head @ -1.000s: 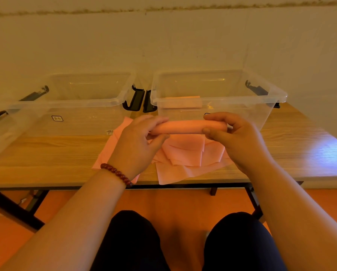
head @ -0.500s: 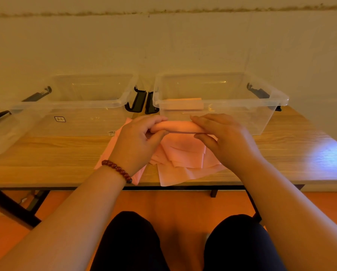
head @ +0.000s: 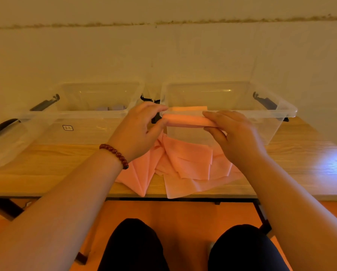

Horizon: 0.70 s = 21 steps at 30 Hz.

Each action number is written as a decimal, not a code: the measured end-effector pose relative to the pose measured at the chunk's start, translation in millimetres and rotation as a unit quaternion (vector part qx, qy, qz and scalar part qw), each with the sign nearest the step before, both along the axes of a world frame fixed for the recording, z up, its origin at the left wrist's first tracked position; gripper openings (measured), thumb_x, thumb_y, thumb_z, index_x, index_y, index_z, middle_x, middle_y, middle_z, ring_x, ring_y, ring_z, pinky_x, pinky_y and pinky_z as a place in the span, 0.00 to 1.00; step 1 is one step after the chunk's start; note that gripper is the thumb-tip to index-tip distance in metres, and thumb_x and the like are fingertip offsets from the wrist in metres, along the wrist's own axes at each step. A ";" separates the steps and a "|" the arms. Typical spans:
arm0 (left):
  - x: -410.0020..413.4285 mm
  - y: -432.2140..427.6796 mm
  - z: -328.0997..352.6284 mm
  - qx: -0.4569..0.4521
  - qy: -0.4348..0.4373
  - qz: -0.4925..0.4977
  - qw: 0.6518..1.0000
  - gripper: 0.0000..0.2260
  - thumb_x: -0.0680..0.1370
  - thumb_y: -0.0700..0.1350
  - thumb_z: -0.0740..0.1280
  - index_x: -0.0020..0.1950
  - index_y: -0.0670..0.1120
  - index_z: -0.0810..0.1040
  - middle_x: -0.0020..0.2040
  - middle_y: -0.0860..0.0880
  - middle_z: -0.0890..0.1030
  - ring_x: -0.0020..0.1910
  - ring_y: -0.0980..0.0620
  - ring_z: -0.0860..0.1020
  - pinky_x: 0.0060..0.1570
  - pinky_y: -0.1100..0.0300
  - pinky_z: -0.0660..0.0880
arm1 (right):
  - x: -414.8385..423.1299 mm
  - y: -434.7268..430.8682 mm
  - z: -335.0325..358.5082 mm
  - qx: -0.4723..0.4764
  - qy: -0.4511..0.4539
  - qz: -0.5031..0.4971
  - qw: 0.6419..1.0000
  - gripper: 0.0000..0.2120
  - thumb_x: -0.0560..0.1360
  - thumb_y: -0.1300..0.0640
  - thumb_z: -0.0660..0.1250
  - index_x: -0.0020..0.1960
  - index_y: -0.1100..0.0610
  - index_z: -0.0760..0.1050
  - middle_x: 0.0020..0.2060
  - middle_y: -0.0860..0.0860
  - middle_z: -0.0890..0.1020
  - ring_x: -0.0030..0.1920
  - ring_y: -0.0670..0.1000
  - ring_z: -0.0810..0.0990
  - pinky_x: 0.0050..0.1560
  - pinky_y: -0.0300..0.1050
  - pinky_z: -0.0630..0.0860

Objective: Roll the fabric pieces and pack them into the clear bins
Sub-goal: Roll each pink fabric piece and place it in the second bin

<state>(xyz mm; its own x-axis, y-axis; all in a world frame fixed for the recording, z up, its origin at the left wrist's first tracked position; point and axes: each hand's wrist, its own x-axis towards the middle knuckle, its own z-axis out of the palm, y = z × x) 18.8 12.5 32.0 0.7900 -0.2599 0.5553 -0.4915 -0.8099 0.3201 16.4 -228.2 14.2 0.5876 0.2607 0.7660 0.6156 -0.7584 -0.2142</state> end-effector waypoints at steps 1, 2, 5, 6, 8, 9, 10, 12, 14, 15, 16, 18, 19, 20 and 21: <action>4.6 0.7 2.3 0.004 0.001 0.004 1.000 0.16 0.81 0.51 0.59 0.67 0.48 0.73 0.63 0.51 0.74 0.59 0.60 0.67 0.58 0.67 0.64 | 4.3 0.2 3.2 0.002 0.000 0.000 1.000 0.16 0.74 0.56 0.67 0.59 0.61 0.81 0.49 0.58 0.84 0.50 0.63 0.81 0.50 0.56 0.79; 9.4 1.3 4.2 0.006 0.005 0.008 1.000 0.16 0.82 0.50 0.58 0.67 0.48 0.73 0.63 0.51 0.74 0.60 0.58 0.68 0.59 0.63 0.65 | 8.8 0.4 6.3 0.000 -0.001 0.000 1.000 0.16 0.74 0.56 0.67 0.59 0.61 0.81 0.50 0.58 0.84 0.49 0.63 0.82 0.50 0.56 0.78; 23.9 2.8 10.1 0.014 0.028 0.018 0.999 0.15 0.82 0.50 0.56 0.67 0.49 0.73 0.61 0.51 0.73 0.61 0.54 0.69 0.58 0.62 0.64 | 21.5 1.8 15.5 -0.001 0.010 0.001 1.000 0.16 0.74 0.56 0.66 0.59 0.61 0.80 0.49 0.59 0.84 0.49 0.63 0.82 0.51 0.53 0.77; 28.3 3.2 11.9 0.016 0.035 0.019 0.999 0.15 0.82 0.51 0.56 0.67 0.50 0.73 0.60 0.51 0.73 0.60 0.54 0.69 0.57 0.62 0.64 | 25.5 2.1 18.2 0.001 0.017 0.001 1.000 0.16 0.75 0.56 0.67 0.59 0.61 0.80 0.50 0.59 0.84 0.50 0.63 0.81 0.52 0.53 0.76; 37.9 4.0 14.9 0.026 0.044 0.020 0.998 0.15 0.82 0.50 0.56 0.67 0.50 0.72 0.60 0.51 0.73 0.59 0.53 0.70 0.56 0.62 0.64 | 33.7 2.4 23.3 -0.001 0.033 -0.007 0.999 0.15 0.76 0.57 0.67 0.61 0.60 0.80 0.52 0.58 0.83 0.53 0.62 0.80 0.54 0.51 0.74; 43.0 4.2 16.1 0.033 0.049 0.021 0.998 0.15 0.82 0.50 0.56 0.67 0.49 0.72 0.61 0.50 0.73 0.60 0.53 0.70 0.56 0.62 0.64 | 37.9 2.3 26.1 -0.003 0.046 -0.016 0.999 0.14 0.77 0.57 0.67 0.62 0.59 0.79 0.53 0.57 0.83 0.54 0.62 0.79 0.55 0.51 0.74; 48.4 4.1 16.7 0.043 0.056 0.025 0.997 0.15 0.82 0.50 0.56 0.67 0.49 0.72 0.62 0.50 0.73 0.60 0.52 0.70 0.56 0.62 0.64 | 42.6 2.0 29.5 -0.005 0.060 -0.025 0.998 0.14 0.78 0.57 0.67 0.63 0.58 0.79 0.55 0.57 0.82 0.56 0.61 0.79 0.56 0.51 0.73; 58.8 4.5 17.5 0.063 0.073 0.040 0.995 0.16 0.82 0.50 0.56 0.68 0.50 0.70 0.64 0.49 0.72 0.63 0.51 0.69 0.58 0.61 0.64 | 51.6 1.5 38.0 -0.013 0.084 -0.033 0.996 0.15 0.79 0.56 0.66 0.65 0.57 0.77 0.57 0.56 0.81 0.58 0.59 0.77 0.59 0.52 0.72; 68.1 5.4 19.2 0.078 0.088 0.045 0.992 0.17 0.82 0.51 0.55 0.69 0.50 0.69 0.66 0.49 0.71 0.64 0.49 0.69 0.60 0.58 0.65 | 60.7 1.9 47.6 -0.031 0.110 -0.044 0.992 0.16 0.79 0.55 0.65 0.66 0.55 0.76 0.59 0.55 0.81 0.60 0.58 0.76 0.59 0.48 0.69; 72.1 5.6 20.4 0.080 0.097 0.043 0.991 0.17 0.82 0.51 0.55 0.70 0.49 0.69 0.67 0.48 0.70 0.65 0.48 0.68 0.62 0.56 0.66 | 64.9 2.6 51.9 -0.041 0.127 -0.050 0.990 0.16 0.80 0.55 0.64 0.67 0.55 0.76 0.59 0.54 0.80 0.61 0.57 0.76 0.59 0.47 0.68; 75.7 5.5 21.9 0.080 0.106 0.041 0.990 0.17 0.83 0.51 0.54 0.70 0.49 0.69 0.67 0.48 0.70 0.65 0.48 0.68 0.63 0.56 0.66 | 69.4 3.3 55.7 -0.046 0.143 -0.053 0.987 0.16 0.80 0.54 0.63 0.67 0.54 0.76 0.59 0.54 0.80 0.61 0.56 0.75 0.58 0.46 0.67; 83.1 4.3 24.4 0.079 0.118 0.041 0.989 0.17 0.83 0.50 0.54 0.70 0.49 0.69 0.67 0.48 0.70 0.65 0.48 0.68 0.62 0.57 0.65 | 78.2 5.3 62.1 -0.049 0.170 -0.056 0.983 0.15 0.80 0.54 0.63 0.66 0.52 0.76 0.59 0.53 0.80 0.60 0.56 0.75 0.58 0.48 0.69; 86.8 3.7 25.5 0.082 0.121 0.043 0.988 0.17 0.83 0.50 0.54 0.69 0.49 0.70 0.66 0.48 0.71 0.64 0.49 0.68 0.61 0.58 0.65 | 82.6 6.7 65.0 -0.050 0.183 -0.058 0.980 0.14 0.80 0.53 0.62 0.65 0.51 0.76 0.58 0.53 0.80 0.58 0.55 0.76 0.57 0.48 0.70; 90.6 2.7 26.1 0.084 0.125 0.044 0.988 0.17 0.83 0.50 0.53 0.69 0.49 0.70 0.65 0.48 0.71 0.63 0.49 0.69 0.60 0.59 0.65 | 86.9 8.1 67.5 -0.052 0.195 -0.058 0.978 0.14 0.80 0.53 0.62 0.64 0.51 0.77 0.57 0.52 0.80 0.57 0.54 0.76 0.56 0.49 0.71; 94.2 2.1 26.6 0.084 0.130 0.045 0.987 0.16 0.83 0.50 0.54 0.69 0.49 0.70 0.64 0.48 0.71 0.62 0.49 0.69 0.59 0.59 0.66 | 91.3 9.4 69.5 -0.053 0.206 -0.056 0.976 0.13 0.80 0.53 0.62 0.64 0.51 0.77 0.56 0.52 0.80 0.55 0.53 0.76 0.55 0.49 0.72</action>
